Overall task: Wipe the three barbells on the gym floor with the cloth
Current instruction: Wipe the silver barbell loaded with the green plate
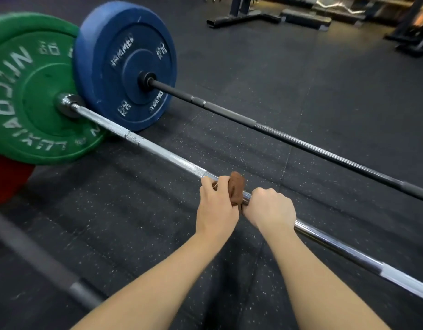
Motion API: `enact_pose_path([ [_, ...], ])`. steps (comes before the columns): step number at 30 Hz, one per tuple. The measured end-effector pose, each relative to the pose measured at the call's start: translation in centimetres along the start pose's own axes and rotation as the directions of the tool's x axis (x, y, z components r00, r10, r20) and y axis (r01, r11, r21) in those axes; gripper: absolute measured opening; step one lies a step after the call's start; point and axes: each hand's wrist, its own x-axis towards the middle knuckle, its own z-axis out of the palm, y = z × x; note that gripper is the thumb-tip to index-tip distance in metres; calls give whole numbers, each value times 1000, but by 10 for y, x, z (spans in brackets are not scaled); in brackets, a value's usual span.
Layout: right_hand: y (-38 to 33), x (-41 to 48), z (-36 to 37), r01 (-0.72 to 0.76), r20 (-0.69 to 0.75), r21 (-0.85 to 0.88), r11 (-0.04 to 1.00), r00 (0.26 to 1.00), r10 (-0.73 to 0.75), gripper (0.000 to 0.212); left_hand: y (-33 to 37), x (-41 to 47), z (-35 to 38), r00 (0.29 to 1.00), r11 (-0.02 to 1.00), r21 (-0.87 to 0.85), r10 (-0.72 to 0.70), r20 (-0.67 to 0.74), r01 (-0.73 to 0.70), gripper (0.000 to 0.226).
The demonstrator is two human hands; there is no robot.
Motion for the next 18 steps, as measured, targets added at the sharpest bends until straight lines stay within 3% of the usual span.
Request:
enact_pose_path([
  [7, 3, 1, 2, 34, -5, -9, 999, 999, -34, 23, -30, 43, -35, 936, 965, -119, -256, -242, 233, 32],
  [18, 3, 1, 4, 32, -23, -33, 999, 999, -33, 25, -26, 30, -24, 962, 989, -32, -150, -226, 147, 44],
])
